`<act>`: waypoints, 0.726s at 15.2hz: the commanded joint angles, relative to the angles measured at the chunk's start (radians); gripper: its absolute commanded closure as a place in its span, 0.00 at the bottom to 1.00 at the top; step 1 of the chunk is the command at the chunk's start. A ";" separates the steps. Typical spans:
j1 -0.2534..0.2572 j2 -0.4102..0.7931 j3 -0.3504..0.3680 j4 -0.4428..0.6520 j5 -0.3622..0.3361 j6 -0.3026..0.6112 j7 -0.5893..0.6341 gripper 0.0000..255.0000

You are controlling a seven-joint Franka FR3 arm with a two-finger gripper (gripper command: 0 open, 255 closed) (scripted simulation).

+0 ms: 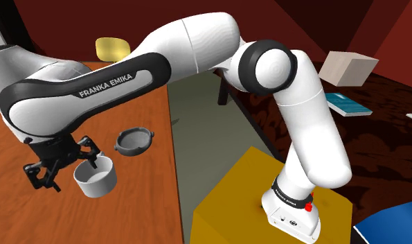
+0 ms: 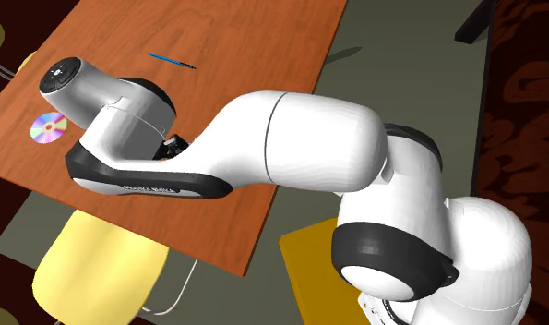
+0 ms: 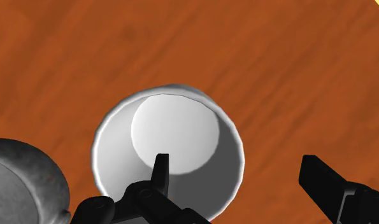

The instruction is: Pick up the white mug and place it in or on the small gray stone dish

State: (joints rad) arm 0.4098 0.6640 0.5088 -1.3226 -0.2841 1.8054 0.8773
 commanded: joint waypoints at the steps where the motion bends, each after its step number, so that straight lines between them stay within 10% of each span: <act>1: 0.006 0.016 -0.004 -0.002 -0.006 0.017 0.006 0.00; 11: 0.001 0.027 -0.008 -0.049 -0.013 0.072 0.012 0.00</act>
State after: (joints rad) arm 0.4110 0.6907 0.5007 -1.3708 -0.2974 1.8775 0.8897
